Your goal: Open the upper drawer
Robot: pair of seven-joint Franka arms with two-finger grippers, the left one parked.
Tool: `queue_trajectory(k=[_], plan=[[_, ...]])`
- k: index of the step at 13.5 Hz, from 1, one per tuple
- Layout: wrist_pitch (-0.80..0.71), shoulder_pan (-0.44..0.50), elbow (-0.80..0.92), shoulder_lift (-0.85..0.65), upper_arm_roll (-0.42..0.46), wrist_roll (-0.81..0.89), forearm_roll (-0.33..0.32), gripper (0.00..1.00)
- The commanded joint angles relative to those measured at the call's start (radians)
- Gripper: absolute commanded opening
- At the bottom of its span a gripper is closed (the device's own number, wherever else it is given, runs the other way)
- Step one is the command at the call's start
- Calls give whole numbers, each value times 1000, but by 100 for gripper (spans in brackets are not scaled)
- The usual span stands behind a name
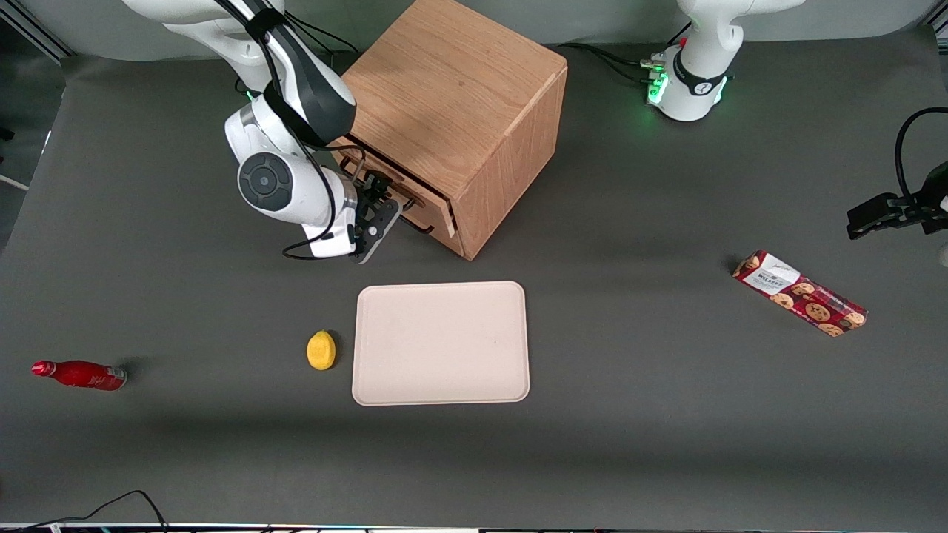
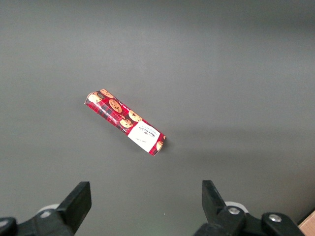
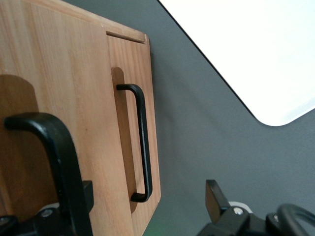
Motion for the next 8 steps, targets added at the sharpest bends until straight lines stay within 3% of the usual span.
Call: queue_trajectory(k=[1,8], plan=[[20,7,8,12,-33,-47,7,100],[22,7,62,49,-99,-136,-33,100]])
